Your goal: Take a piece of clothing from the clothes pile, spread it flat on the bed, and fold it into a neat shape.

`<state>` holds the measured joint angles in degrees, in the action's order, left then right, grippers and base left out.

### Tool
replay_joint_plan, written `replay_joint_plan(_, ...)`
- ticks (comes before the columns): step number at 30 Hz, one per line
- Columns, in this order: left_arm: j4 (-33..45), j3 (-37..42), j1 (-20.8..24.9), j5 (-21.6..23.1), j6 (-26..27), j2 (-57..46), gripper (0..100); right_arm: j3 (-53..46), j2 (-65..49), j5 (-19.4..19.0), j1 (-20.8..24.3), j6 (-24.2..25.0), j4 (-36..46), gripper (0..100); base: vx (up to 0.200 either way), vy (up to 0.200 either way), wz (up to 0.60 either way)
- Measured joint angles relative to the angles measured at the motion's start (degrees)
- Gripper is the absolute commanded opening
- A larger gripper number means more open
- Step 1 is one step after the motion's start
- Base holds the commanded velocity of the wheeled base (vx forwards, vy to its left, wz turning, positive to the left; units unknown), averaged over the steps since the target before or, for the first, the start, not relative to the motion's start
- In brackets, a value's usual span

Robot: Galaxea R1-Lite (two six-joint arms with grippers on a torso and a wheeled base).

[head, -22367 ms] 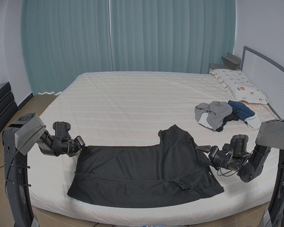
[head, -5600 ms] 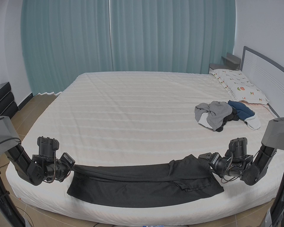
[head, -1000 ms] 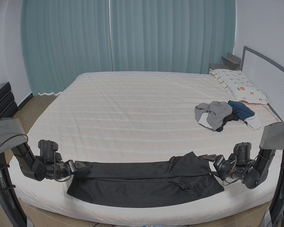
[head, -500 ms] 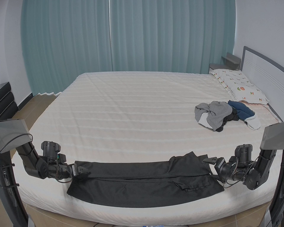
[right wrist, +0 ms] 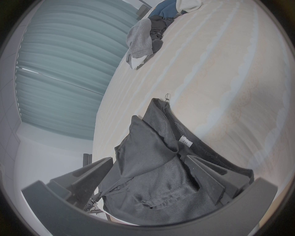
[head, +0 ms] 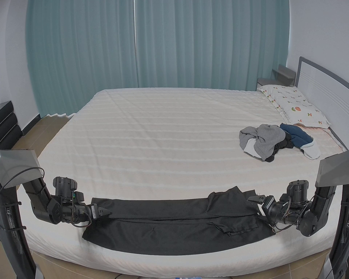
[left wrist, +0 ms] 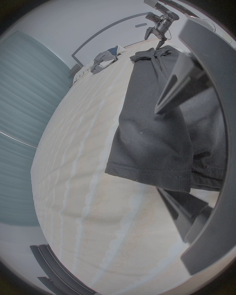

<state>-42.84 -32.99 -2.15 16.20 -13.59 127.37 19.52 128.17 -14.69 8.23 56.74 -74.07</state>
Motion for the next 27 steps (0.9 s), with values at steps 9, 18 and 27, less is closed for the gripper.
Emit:
replay_joint_plan(9, -1.88, 0.77, 0.04, -0.72, -0.28, 1.0, 0, -0.45, 1.02, 0.13, 0.48, 0.02, -0.29, 100, 0.0, 0.0, 0.0)
replay_joint_plan(18, -5.39, 2.01, -0.27, -0.72, -1.9, 1.08, 0, -0.76, 1.32, 0.2, 0.95, -0.05, -0.29, 100, 0.0, 0.0, 0.0)
replay_joint_plan(27, -7.41, 2.28, -0.22, -0.74, -4.9, 1.22, 0, -0.89, 1.55, 0.38, 1.16, -0.05, -0.54, 100, -0.111, 0.0, 0.0)
